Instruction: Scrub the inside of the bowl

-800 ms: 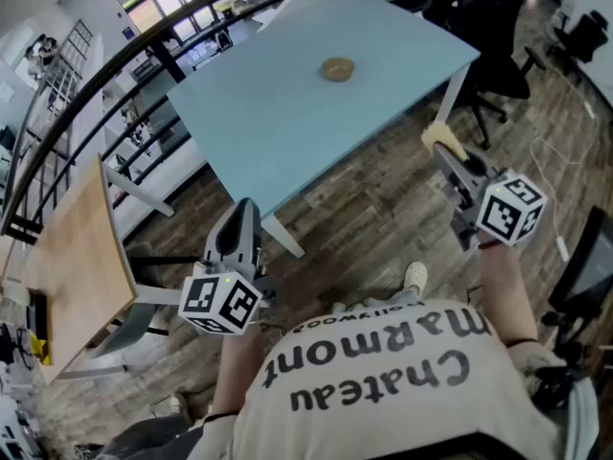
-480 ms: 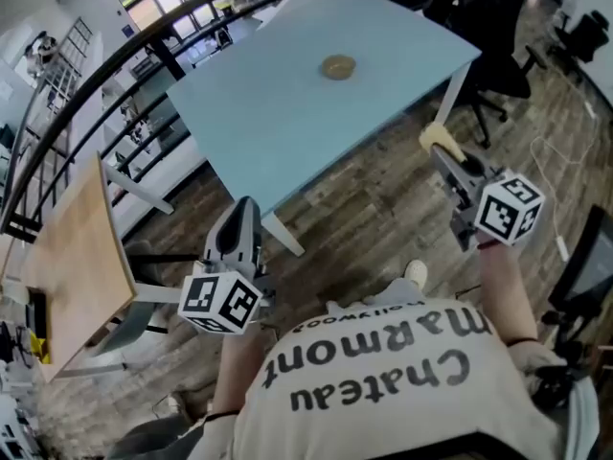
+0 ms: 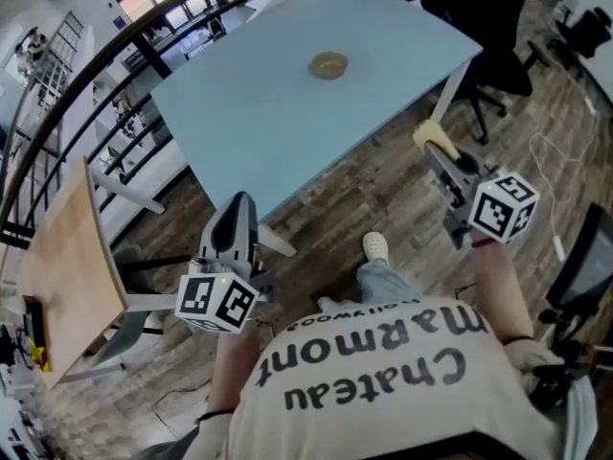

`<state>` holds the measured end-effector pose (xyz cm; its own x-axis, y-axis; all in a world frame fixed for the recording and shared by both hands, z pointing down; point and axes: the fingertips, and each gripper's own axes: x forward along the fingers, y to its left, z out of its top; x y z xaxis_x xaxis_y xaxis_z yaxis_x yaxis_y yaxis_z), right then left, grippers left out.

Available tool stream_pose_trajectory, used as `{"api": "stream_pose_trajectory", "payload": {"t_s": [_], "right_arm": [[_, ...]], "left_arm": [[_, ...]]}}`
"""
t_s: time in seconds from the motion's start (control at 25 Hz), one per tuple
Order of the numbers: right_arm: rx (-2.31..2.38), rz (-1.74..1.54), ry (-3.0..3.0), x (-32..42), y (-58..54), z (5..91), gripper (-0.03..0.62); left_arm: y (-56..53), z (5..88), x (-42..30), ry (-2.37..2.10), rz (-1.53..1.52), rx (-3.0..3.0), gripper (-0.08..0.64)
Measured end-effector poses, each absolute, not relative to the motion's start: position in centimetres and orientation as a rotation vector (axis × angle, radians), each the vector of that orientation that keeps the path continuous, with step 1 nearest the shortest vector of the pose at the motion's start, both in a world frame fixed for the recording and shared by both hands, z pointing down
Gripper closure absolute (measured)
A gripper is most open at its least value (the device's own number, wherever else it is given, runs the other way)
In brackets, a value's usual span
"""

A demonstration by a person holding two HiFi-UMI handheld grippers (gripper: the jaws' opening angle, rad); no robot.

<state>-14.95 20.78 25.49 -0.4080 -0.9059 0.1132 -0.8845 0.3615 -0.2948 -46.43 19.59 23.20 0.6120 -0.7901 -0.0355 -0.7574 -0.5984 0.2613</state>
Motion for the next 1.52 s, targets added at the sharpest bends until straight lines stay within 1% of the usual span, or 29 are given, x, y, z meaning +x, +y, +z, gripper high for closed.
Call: {"api": "stream_pose_trajectory", "payload": {"t_s": [0.48,0.88,1.32,1.52], "right_arm": [[-1.581,-0.472,2.629,-8.8,8.8,24.8,0.531],[-1.478,-0.472,2.722,-4.6,0.4,25.6,0.531],[-1.319,-0.564,2.793,-4.9,-4.3,27.0,0.531],[-1.29,-0.651,2.831,-7.9,-5.0,29.7,0.531]], "left_arm": [[9.1,22.7,-39.4,-1.312,-0.26,2.535,0.558],[3.6,23.4,-35.0,-1.364,-0.35,2.46,0.558],[0.7,24.4,-32.9,-1.486,-0.226,2.387,0.557],[-0.4,27.3,-33.6,-1.459,-0.159,2.34,0.557]]}}
